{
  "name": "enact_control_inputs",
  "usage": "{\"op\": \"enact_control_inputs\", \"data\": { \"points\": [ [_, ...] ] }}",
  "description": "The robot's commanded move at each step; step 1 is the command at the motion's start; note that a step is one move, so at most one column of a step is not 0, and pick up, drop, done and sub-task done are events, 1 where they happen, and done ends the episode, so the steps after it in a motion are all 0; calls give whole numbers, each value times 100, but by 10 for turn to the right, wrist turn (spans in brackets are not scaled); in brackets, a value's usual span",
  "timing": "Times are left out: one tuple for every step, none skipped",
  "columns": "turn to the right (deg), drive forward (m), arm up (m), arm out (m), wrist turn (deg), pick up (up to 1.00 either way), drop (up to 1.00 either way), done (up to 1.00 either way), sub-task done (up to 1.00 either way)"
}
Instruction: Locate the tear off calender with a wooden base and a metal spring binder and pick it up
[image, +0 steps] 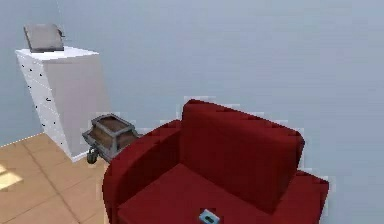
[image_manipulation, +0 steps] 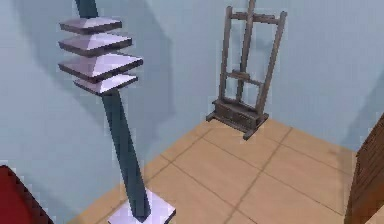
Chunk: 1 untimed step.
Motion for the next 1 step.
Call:
{"op": "enact_control_inputs", "data": {
  "points": [
    [-450, 0, 0, 0, 0, 0, 0, 0, 0]
  ]
}}
